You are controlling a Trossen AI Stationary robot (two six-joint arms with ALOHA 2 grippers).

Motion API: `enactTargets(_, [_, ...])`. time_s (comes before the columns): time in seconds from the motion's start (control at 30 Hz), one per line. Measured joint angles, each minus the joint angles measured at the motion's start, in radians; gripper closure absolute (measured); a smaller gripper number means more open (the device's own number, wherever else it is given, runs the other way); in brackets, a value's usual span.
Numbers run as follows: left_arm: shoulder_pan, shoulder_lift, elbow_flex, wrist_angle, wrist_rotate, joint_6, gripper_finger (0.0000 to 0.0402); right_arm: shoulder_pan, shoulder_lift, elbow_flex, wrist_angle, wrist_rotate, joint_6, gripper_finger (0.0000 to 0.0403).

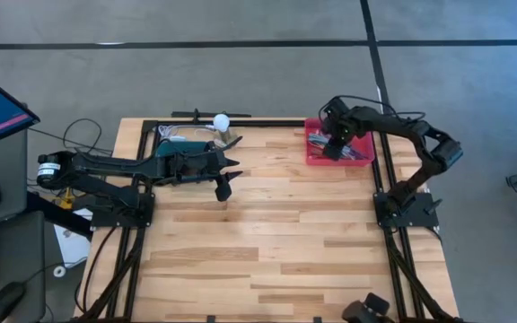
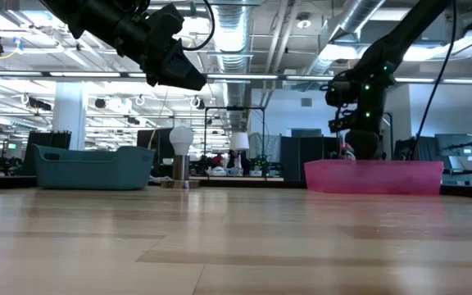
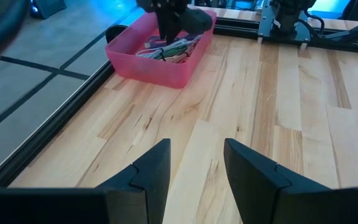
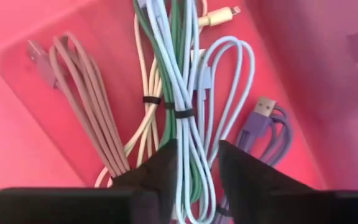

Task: Pick & Place USB Port
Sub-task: Return to Home Position

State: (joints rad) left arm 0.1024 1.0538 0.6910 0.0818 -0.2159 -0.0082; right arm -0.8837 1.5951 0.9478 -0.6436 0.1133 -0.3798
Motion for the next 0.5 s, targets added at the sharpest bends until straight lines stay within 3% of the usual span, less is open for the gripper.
enactTargets(0.27, [0.000,0.000,0.000,0.000,0.000,0.001,0.0253,0.005,-0.070,0.000,-0.036,0.016,0.015,0.0216])
enactTargets(0.5, [0.000,0.000,0.000,0.000,0.000,0.003,0.0253,0.078,-0.184,0.000,-0.095,0.009,0.079,0.0219])
